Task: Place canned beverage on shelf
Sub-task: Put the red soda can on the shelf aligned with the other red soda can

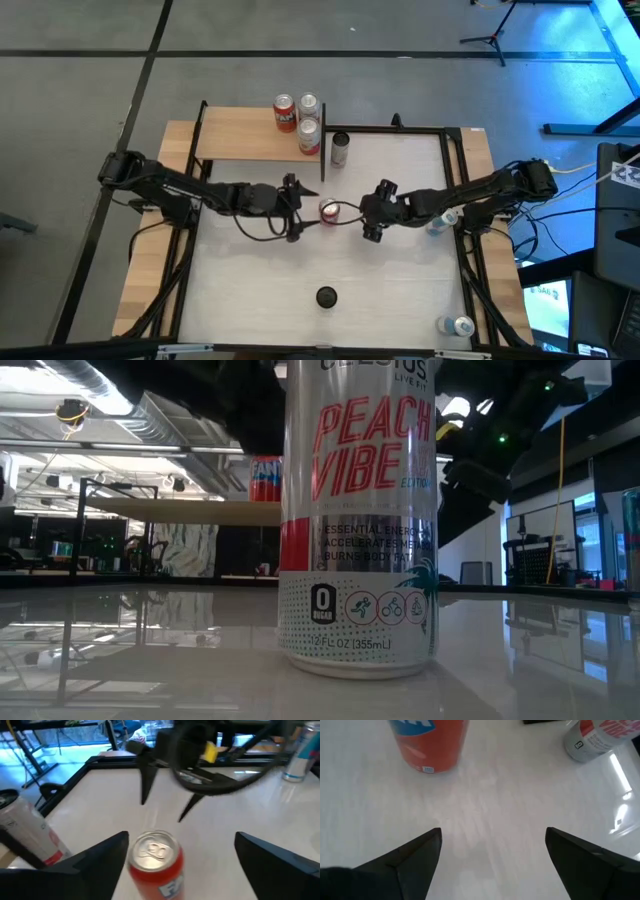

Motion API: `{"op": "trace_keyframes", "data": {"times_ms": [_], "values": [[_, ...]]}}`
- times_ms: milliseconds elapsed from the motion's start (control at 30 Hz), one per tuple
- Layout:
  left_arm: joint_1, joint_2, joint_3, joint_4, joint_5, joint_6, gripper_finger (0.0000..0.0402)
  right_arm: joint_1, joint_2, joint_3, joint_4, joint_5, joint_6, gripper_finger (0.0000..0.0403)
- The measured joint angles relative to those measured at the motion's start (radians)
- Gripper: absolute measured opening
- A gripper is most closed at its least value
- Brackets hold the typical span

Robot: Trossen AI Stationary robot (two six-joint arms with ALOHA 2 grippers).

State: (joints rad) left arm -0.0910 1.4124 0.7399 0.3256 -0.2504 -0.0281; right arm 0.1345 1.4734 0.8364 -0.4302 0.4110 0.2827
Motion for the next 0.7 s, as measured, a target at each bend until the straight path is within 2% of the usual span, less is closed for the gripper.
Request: {"op": "trace_keyframes", "data": {"times_ms": [133, 233, 400, 467, 567, 700], "values": [[0.028, 0.000, 0.000, 0.000, 0.004, -0.004, 0.0394, -0.001, 0.000, 0.000, 0.001, 0.005, 0.009, 0.0356], [0.031, 0.000, 0.000, 0.009, 0.004, -0.037, 0.0398, -0.001, 0.001, 0.000, 0.010, 0.034, 0.010, 0.0356], [0.046, 0.019, 0.009, 0.022, 0.050, 0.001, 0.0395, -0.001, 0.001, 0.000, 0.007, 0.044, 0.005, 0.0356], [0.077, 0.039, 0.042, -0.015, 0.073, 0.002, 0.0395, 0.010, -0.010, 0.000, 0.003, 0.043, 0.002, 0.0356], [0.122, 0.088, 0.127, -0.092, 0.162, 0.005, 0.0395, 0.024, -0.037, 0.000, -0.004, 0.046, 0.002, 0.0356], [0.148, 0.172, 0.261, -0.274, 0.230, 0.026, 0.0395, 0.032, -0.073, 0.000, -0.043, 0.059, 0.014, 0.0356]]}}
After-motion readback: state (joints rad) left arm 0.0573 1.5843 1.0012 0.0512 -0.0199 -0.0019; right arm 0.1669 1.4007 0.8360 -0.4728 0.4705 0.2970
